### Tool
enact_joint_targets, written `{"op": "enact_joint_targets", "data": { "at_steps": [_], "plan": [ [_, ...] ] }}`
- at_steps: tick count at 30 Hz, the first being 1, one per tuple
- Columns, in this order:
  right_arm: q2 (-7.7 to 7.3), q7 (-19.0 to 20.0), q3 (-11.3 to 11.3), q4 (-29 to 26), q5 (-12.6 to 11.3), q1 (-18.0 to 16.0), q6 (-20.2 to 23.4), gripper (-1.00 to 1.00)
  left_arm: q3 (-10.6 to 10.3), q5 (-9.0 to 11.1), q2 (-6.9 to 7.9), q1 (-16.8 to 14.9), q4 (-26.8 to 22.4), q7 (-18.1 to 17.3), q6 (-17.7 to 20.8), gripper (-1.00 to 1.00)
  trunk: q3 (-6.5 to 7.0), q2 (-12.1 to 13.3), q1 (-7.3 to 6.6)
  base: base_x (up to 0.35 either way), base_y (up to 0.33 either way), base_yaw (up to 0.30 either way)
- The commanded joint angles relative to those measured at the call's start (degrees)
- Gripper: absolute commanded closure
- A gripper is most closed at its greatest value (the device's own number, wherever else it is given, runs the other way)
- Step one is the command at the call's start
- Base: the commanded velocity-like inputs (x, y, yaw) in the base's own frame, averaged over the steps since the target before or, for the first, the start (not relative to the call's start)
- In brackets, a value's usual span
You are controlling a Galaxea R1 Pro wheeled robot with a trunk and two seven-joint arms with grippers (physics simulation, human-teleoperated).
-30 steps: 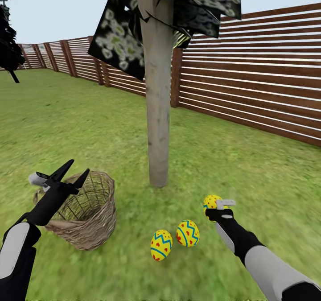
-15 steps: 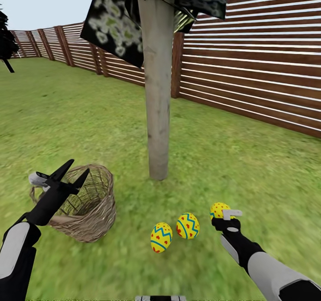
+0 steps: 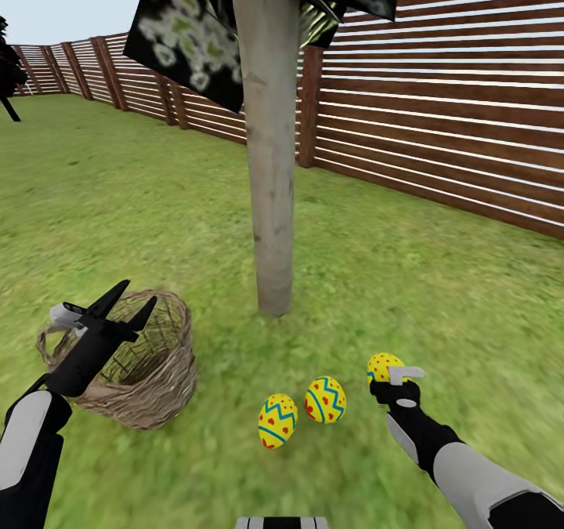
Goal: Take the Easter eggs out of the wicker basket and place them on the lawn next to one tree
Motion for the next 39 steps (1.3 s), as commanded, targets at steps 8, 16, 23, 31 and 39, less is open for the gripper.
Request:
{"op": "enact_joint_targets", "data": {
  "at_steps": [8,16,23,31,39],
  "plan": [
    [2.09,-0.41,0.48,0.13,2.35,-0.01,-2.05,1.0,0.12,0.12,0.0,-0.03,-0.01,-0.02,0.32,-1.0,-0.05,-0.02,0.01,0.299,-0.14,0.0],
    [2.99,-0.27,6.67,0.21,2.16,0.23,-3.79,1.0,0.14,0.12,-0.03,-0.03,-0.02,-0.05,0.32,-1.0,-0.05,-0.02,0.01,0.094,-0.008,0.0],
    [2.93,-0.27,6.72,0.22,1.91,0.32,-3.79,1.0,0.14,0.12,0.0,-0.03,-0.02,-1.57,0.32,-1.0,-0.93,-0.07,0.12,0.0,0.0,0.0],
    [2.93,-0.21,6.78,0.22,1.9,0.32,-3.79,1.0,0.14,0.12,0.0,-0.03,-0.02,-1.61,0.32,-1.0,-2.71,-0.18,0.32,0.0,0.0,0.0],
    [3.01,-0.18,6.8,0.22,2.15,0.34,-3.81,1.0,0.14,0.12,0.0,-0.03,-0.02,-1.61,0.32,-1.0,-4.48,-0.28,0.53,0.0,0.0,0.0]
  ]
}}
